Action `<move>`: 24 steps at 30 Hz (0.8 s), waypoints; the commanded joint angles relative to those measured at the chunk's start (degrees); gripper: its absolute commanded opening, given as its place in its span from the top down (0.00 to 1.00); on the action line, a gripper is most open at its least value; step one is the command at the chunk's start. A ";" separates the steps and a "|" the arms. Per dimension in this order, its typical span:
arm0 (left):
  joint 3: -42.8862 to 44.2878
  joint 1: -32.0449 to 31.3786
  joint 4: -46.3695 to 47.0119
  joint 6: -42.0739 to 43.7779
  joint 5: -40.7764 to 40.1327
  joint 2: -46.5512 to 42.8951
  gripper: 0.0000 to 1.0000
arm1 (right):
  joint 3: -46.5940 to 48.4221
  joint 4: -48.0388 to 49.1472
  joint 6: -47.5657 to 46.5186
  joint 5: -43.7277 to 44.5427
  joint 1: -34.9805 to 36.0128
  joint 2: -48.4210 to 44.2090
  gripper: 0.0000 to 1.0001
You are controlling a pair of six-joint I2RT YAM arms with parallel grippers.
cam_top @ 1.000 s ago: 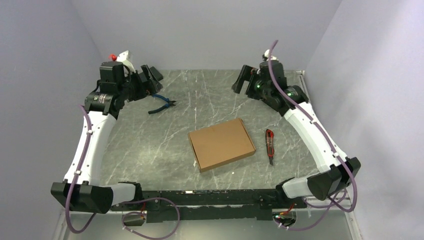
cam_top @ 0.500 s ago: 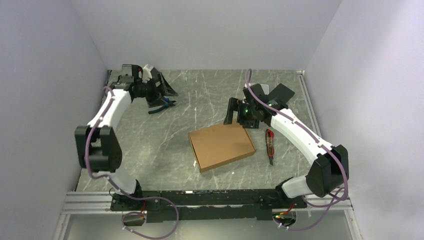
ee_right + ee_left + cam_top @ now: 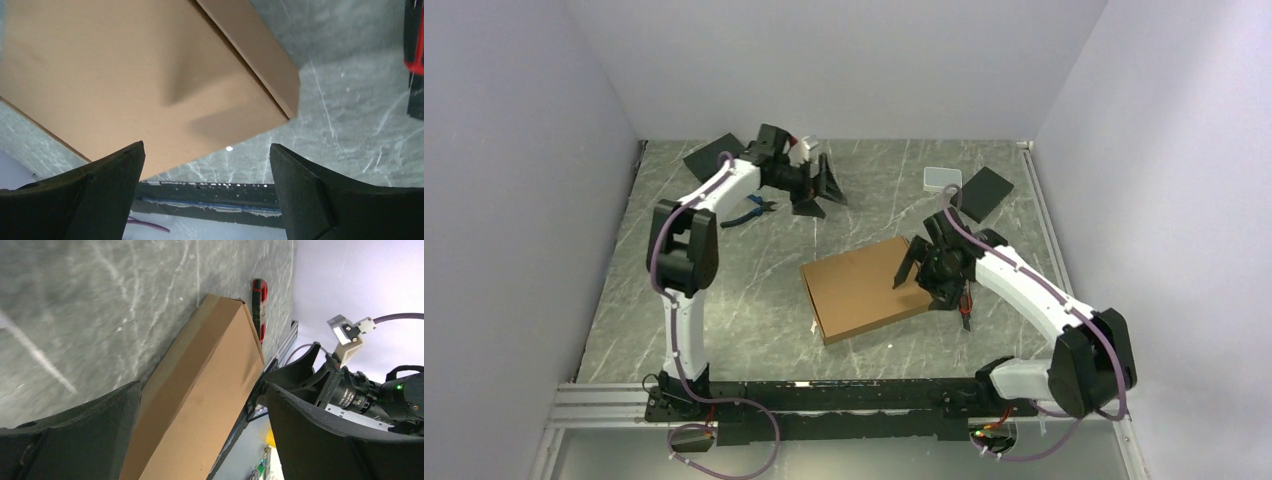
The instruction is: Unpack the express box
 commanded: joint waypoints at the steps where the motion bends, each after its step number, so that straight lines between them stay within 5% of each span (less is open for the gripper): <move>1: 5.90 -3.64 -4.56 4.34 2.02 4.70 0.01 | -8.82 7.95 5.33 -6.57 -0.52 -7.14 0.00; 13: 5.21 -5.88 -9.33 10.60 0.96 10.17 0.05 | -21.48 31.45 3.92 -18.37 -0.93 -4.71 0.03; 24: -7.39 -5.64 -1.22 4.70 -0.53 3.29 0.10 | -13.85 38.14 -10.63 -17.26 -0.68 5.21 0.05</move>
